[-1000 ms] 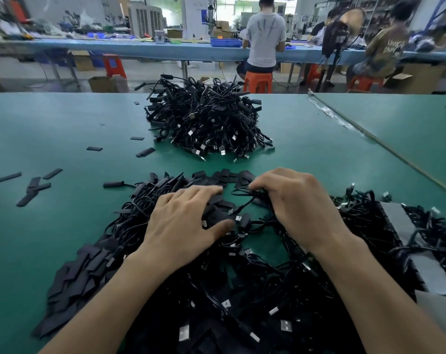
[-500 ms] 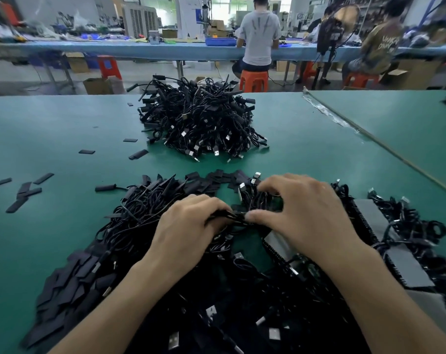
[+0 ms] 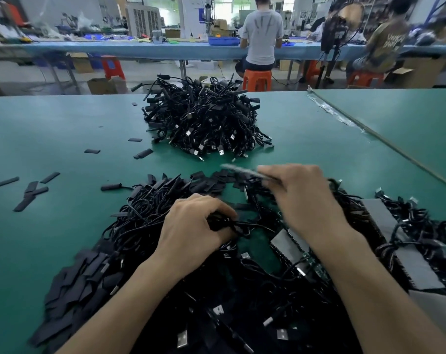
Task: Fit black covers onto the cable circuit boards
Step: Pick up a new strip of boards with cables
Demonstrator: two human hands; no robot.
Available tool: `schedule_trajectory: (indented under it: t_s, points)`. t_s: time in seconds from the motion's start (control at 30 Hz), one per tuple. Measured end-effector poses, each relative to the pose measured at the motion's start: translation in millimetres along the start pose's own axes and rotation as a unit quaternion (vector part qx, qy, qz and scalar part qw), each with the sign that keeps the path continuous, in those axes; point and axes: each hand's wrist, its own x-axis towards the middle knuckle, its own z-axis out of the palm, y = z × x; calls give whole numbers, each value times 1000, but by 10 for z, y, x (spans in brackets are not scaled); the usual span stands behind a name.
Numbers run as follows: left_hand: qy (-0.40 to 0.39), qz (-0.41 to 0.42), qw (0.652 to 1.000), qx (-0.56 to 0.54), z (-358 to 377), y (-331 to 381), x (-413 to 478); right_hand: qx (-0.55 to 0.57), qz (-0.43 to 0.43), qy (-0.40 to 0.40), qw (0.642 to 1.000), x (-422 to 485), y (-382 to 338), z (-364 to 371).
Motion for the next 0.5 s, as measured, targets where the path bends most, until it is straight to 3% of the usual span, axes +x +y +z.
schedule_trajectory:
  t_s: [0.17, 0.27, 0.37, 0.5]
  points:
    - [0, -69, 985, -161, -63, -29, -14, 119, -86, 5, 989, 56, -275, 183]
    - [78, -73, 964, -242, -91, -48, -20, 223, -89, 36, 970, 64, -330, 189]
    - [150, -102, 940, -288, -139, -77, 28, 373, -76, 92, 920, 39, -360, 116]
    - [140, -112, 928, -325, -144, -110, 38, 459, -52, 211, 862, 19, -361, -77]
